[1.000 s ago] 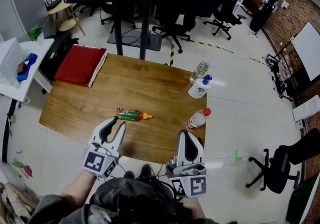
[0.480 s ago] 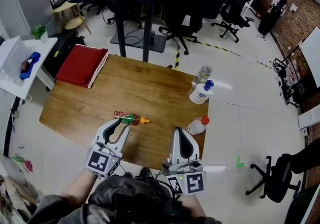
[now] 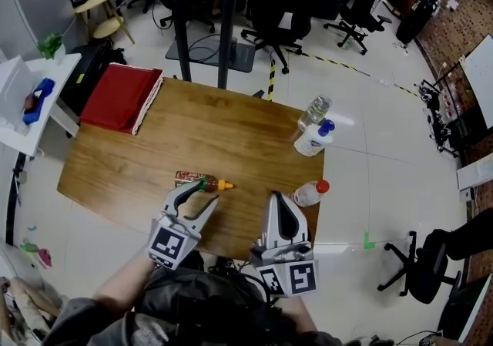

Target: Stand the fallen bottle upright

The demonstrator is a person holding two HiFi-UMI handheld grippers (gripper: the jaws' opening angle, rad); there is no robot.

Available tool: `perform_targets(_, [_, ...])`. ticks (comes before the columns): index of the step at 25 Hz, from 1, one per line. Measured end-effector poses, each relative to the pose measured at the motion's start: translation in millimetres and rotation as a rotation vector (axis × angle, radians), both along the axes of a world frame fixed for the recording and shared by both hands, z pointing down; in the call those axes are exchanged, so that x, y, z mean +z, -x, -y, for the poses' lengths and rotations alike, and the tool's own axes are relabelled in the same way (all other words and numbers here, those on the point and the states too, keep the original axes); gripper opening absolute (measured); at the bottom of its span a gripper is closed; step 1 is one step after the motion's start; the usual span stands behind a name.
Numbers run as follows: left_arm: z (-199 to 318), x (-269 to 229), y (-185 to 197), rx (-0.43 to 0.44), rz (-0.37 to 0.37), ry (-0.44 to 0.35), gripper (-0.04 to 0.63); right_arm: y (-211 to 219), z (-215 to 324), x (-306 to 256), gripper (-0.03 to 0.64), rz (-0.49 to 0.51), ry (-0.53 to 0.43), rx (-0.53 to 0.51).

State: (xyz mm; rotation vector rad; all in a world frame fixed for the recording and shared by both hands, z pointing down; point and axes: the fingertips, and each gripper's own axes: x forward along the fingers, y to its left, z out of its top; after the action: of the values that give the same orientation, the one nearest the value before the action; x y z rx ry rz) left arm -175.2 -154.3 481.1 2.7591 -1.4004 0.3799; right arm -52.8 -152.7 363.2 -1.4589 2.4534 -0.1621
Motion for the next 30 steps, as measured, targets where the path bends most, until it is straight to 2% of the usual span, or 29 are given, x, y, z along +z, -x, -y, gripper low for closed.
perform_targets(2, [6,15,-5,0.065,0.060,0.011,0.227,4,6,-1,0.013,0.000,0.000,0.028])
perform_targets(6, [19,51,-6,0.152,0.245,0.063,0.259,10,18,-1,0.012,-0.016,-0.001,0.048])
perform_targets(10, [30,74,-11,0.233,0.307,0.127,0.315,13,27,4,0.013,-0.010,0.009,0.066])
perform_targets(13, [38,89,-14,0.302,0.385,0.152,0.356,14,35,7,0.012,-0.004,0.016,0.080])
perform_targets(19, [42,125,-28,0.501,0.594,0.203,0.362,12,45,15,0.012,0.001,0.024,0.102])
perform_targets(21, [47,135,-32,0.533,0.642,0.219,0.390,10,48,18,0.012,0.007,0.031,0.109])
perform_targets(24, [55,151,-38,0.577,0.724,0.233,0.390,4,52,22,0.012,0.011,0.043,0.116])
perform_targets(27, [59,171,-44,0.631,0.802,0.282,0.400,-4,57,26,0.012,0.024,0.056,0.126])
perform_targets(30, [63,182,-53,0.672,0.862,0.284,0.400,-11,59,29,0.012,0.029,0.062,0.137])
